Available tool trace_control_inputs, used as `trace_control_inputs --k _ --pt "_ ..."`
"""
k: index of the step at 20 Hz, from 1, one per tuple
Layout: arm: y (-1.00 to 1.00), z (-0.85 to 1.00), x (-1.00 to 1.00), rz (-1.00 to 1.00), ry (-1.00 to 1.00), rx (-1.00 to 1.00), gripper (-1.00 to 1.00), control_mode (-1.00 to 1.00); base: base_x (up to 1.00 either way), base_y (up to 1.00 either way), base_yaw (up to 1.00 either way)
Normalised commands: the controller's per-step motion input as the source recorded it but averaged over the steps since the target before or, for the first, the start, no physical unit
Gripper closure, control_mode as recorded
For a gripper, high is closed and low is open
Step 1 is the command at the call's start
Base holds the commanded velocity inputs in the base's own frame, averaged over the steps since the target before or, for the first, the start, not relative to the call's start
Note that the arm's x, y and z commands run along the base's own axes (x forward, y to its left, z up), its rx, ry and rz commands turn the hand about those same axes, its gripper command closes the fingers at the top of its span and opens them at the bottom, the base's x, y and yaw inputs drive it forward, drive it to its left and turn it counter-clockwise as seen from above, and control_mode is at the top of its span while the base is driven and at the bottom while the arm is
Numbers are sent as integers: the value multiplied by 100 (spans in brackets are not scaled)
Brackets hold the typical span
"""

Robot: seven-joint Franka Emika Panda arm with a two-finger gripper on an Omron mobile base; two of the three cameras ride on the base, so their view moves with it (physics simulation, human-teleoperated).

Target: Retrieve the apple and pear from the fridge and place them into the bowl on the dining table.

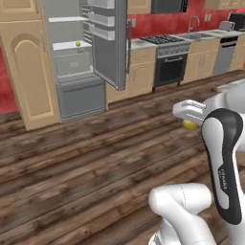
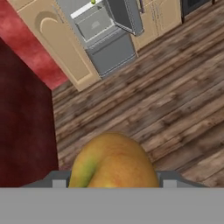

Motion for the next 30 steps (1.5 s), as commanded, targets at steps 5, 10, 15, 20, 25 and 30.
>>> trace_control_inputs --k 5,10,15,20,25,30 --pt "0 0 0 0 0 0 100 100 0 -65 -30" --pt "0 0 0 0 0 0 100 100 0 -77 -30" --pt "0 0 0 0 0 0 100 100 0 -84 -28" --pt "0 0 0 0 0 0 100 100 0 -88 -26" --pt "0 0 0 0 0 0 100 100 0 -92 -25" --pt "0 0 0 0 0 0 100 100 0 -91 -23"
